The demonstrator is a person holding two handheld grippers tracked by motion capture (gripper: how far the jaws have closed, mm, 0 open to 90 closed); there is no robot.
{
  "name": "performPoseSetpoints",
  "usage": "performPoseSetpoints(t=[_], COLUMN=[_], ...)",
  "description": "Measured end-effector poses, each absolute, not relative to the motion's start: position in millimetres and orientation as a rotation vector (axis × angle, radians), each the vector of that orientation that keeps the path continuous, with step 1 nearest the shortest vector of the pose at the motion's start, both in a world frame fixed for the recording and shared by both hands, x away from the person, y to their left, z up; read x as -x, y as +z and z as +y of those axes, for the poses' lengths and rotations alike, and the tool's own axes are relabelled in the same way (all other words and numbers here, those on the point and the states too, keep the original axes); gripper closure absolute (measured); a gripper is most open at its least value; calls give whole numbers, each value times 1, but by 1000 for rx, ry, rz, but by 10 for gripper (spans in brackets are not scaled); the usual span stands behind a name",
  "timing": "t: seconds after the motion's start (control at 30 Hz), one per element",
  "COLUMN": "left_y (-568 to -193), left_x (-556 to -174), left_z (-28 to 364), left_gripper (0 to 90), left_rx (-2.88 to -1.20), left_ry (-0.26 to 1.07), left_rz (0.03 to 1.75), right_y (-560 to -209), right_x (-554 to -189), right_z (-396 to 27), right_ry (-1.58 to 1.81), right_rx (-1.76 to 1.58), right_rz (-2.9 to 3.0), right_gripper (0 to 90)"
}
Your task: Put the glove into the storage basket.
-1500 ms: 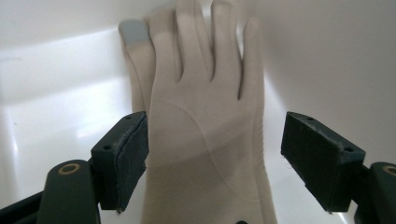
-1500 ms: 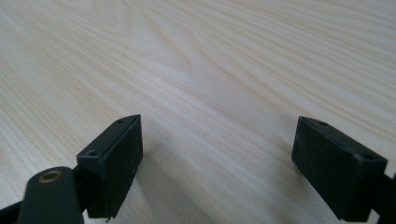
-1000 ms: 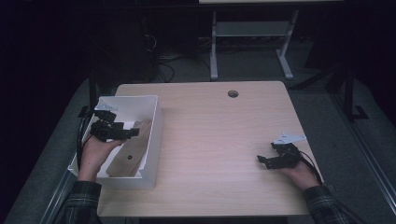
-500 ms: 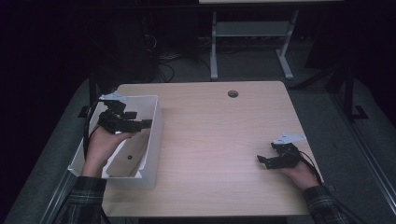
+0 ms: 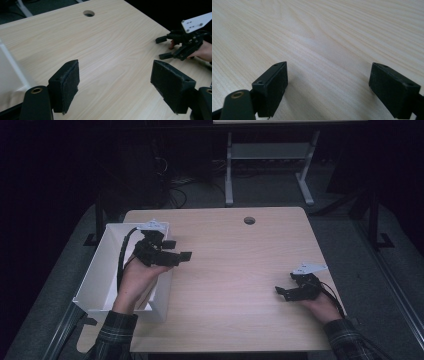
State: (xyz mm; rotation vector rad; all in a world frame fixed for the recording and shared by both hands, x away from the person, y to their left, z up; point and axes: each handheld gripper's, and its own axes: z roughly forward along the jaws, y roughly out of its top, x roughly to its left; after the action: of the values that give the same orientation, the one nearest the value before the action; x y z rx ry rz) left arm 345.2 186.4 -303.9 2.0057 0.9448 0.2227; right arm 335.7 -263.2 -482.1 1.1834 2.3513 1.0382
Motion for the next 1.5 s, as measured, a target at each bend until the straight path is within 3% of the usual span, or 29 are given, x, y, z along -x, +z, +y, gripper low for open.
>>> performPoseSetpoints(t=[0.7,1.5], left_y=[-370,-456], left_x=[-331,-327], left_z=[108,98], left_gripper=[231,227], left_rx=[-2115,-2224], left_ry=[219,243], left_rz=[830,833], right_y=[-482,-482], right_x=[-336,-336], right_z=[-263,-263], right_ry=[1040,1039], right_rx=[-1179,-1166], right_rz=[2354,2358], right_gripper=[150,150])
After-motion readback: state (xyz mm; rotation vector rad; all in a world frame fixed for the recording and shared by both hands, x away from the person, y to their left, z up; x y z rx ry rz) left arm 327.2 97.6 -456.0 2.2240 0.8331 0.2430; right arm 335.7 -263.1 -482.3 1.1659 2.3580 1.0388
